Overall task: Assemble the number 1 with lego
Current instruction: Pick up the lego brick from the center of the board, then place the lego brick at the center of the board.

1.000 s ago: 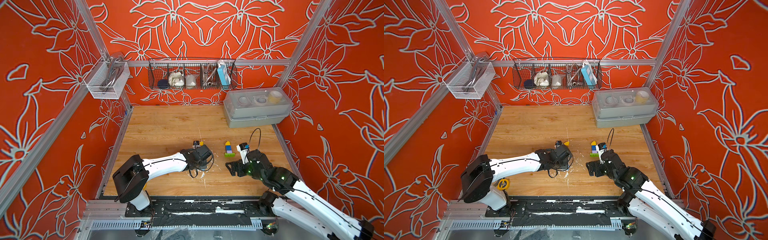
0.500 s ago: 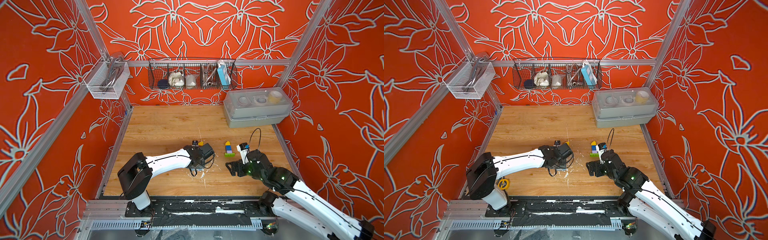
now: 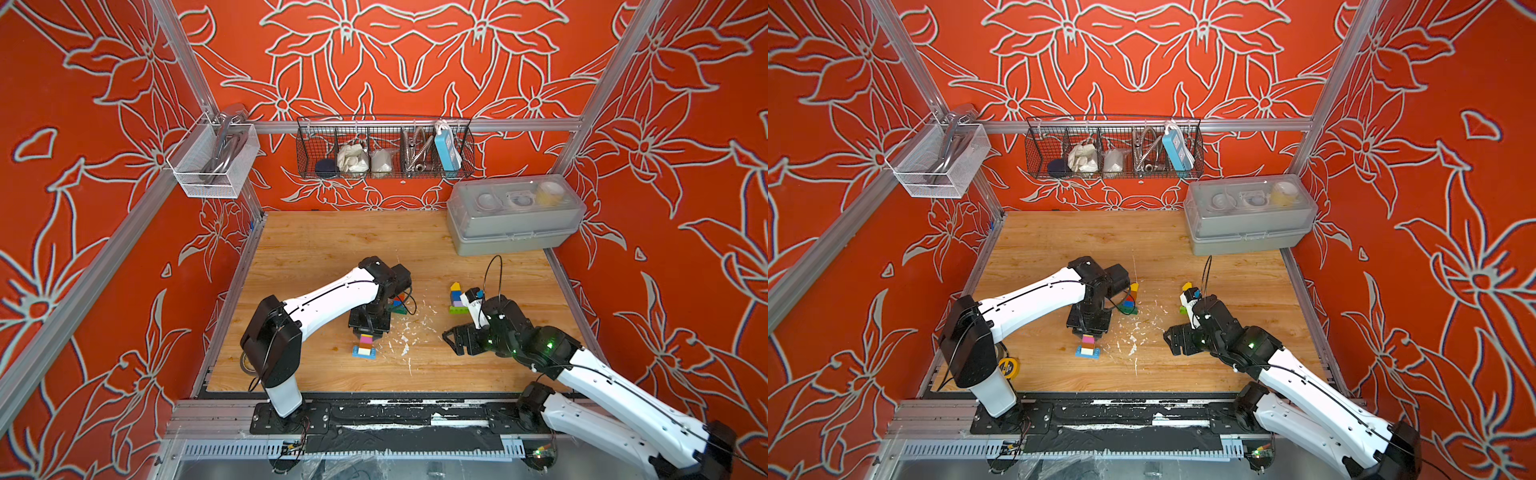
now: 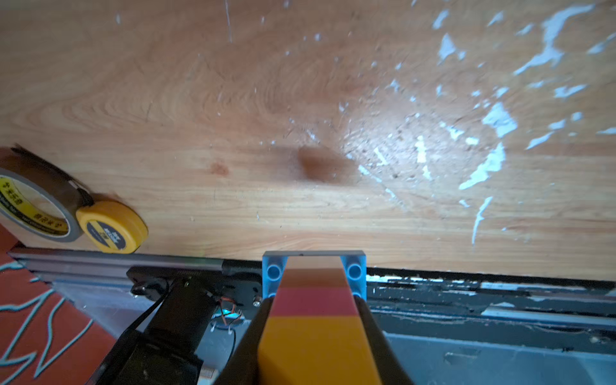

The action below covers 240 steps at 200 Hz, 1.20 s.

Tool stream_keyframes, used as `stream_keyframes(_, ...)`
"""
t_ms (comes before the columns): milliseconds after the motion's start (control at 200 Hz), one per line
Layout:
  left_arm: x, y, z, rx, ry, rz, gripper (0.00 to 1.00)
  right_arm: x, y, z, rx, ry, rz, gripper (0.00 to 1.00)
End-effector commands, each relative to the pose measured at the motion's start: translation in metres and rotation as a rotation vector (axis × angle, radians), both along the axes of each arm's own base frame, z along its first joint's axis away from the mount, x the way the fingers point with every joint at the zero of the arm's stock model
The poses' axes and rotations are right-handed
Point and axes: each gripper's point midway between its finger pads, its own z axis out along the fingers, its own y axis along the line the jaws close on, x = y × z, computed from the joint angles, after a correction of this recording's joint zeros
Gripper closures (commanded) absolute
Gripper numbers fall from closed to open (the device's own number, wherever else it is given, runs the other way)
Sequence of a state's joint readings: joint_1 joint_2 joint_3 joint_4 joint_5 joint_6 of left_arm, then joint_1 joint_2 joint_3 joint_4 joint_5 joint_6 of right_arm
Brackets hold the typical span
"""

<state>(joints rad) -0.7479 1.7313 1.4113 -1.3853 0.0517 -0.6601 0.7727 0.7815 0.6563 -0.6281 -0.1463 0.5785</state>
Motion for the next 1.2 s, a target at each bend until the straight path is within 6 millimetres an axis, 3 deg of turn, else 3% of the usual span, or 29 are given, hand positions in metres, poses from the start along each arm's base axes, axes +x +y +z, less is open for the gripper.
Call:
stream_keyframes(0,-0.017,0.002,-0.006,-0.015,0.156,-0.005,0.88,-0.004,0.007,0.015,0.058,-0.008,0.027,0.09)
stream_keyframes(195,-0.002,-0.004,-0.015,-0.043,0.228,0.027,0.89,-0.010,0.008,0.015,0.095,-0.007,0.037,0.09)
stream_keyframes(480,0.020,0.004,-0.031,-0.032,0.313,0.071,0.89,-0.012,0.011,0.021,0.119,-0.013,0.051,0.09)
stream_keyframes(841,0.049,-0.006,-0.042,-0.069,0.331,0.102,0.89,-0.017,0.012,0.020,0.131,-0.014,0.070,0.09)
stream_keyframes(1196,0.065,-0.004,-0.056,-0.081,0.354,0.112,0.89,-0.017,0.012,0.016,0.122,-0.002,0.072,0.09)
